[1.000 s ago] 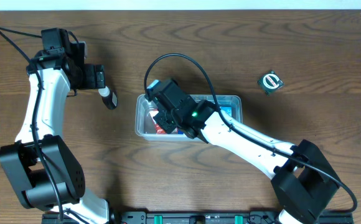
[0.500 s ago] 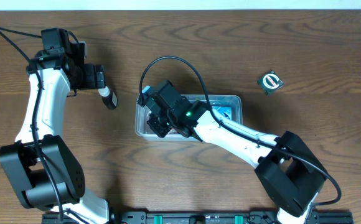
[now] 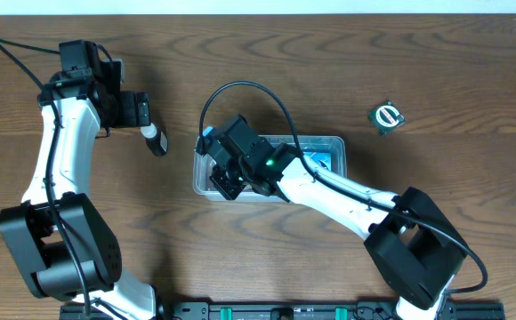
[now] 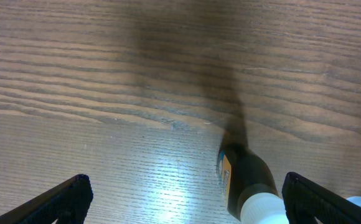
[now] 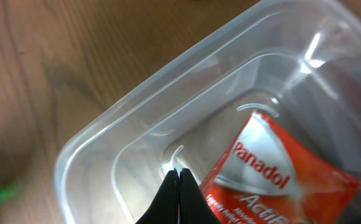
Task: Pack container
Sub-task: 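Open the right gripper and push the packet down into the container, then move the right gripper to the green Zam-Buk tin and grasp it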
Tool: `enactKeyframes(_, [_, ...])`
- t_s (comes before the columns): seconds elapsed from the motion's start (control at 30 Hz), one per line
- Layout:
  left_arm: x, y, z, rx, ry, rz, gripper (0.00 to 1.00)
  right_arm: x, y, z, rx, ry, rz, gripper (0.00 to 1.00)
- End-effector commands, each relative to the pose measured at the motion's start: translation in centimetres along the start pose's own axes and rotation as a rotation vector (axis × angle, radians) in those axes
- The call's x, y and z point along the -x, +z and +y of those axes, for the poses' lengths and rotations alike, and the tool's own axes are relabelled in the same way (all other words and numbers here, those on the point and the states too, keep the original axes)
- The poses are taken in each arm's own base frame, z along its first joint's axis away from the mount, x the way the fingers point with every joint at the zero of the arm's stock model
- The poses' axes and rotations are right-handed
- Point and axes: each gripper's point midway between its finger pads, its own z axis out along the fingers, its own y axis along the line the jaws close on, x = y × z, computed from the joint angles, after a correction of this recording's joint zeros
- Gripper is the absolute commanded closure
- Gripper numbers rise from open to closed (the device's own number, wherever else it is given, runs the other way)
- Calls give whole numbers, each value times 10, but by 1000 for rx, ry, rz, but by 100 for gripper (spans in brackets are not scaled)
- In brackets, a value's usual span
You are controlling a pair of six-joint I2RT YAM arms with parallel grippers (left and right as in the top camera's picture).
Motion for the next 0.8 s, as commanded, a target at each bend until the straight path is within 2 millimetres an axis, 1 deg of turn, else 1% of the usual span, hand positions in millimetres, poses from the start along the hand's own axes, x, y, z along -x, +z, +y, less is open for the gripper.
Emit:
enactKeyframes(0.0, [-4,5,3,12,-20,17,2,4,-4,-2,58,39,-3,99])
enactKeyframes(0.33, [-4,5,3,12,-20,17,2,2,-4,-9,56,60,7,99])
enactKeyframes(0.4, [-4,5,3,12,-20,17,2,5,-6,-15,26,66,2,99])
enactKeyframes(0.47, [-4,5,3,12,-20,17,2,12,-14,-22,-8,76,7,99])
enactKeyframes(0.5, [-4,5,3,12,-20,17,2,17,-20,-25,-22,83,10,99])
enactKeyframes(0.53, [-4,5,3,12,-20,16,2,24,-28,-29,-41,93,17,96])
enactKeyframes(0.57, [-4,5,3,12,-20,16,2,31,-38,-32,-55,104,22,89])
enactKeyframes(0.63, [-4,5,3,12,-20,16,2,47,-66,-42,-90,141,25,70])
enactKeyframes(0.67, [-4,5,3,12,-20,17,2,53,-76,-48,-113,159,23,69])
enactKeyframes(0.7, [-4,5,3,12,-20,16,2,60,-91,-60,-154,191,17,67])
enactKeyframes(0.73, [-4,5,3,12,-20,17,2,65,-105,-71,-192,223,9,63])
enactKeyframes(0.77, [-4,5,3,12,-20,17,2,69,-121,-86,-233,262,-1,57])
